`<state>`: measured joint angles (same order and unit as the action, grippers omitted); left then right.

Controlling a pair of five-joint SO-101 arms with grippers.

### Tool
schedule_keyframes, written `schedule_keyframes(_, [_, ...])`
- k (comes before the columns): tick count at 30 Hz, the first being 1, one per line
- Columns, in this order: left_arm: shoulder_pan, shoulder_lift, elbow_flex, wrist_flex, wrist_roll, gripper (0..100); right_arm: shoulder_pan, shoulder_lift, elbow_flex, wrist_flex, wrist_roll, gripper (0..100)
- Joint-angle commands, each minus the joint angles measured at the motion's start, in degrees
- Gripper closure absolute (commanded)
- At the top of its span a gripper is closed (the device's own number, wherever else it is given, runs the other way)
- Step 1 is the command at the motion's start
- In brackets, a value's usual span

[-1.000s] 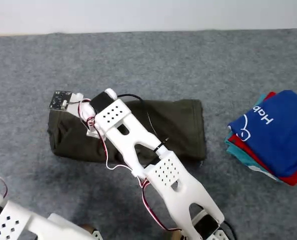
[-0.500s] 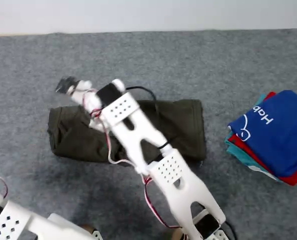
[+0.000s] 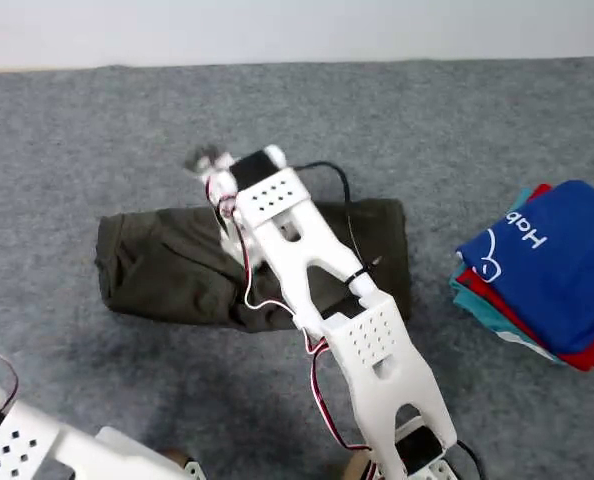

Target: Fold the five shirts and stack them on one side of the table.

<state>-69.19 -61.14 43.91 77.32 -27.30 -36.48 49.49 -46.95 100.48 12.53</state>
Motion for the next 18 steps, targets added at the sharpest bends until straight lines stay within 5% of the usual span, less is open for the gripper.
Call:
schedule_keyframes(1, [0.18,-0.62,-0.22,-0.88,-0.97,99,1.54,-2.33,4.04,2.24,-0.53,98.9])
schedule_keyframes(8, [0.18,-0.62,-0.66,-0.88,-0.97,99,4.97,2.86,4.22,2.24,-0.35,98.8])
schedule_keyframes(18, [0.18,-0.62,-0.31,-1.05,-1.05,99,5.41,-13.05,4.66,2.42,-0.79,98.8])
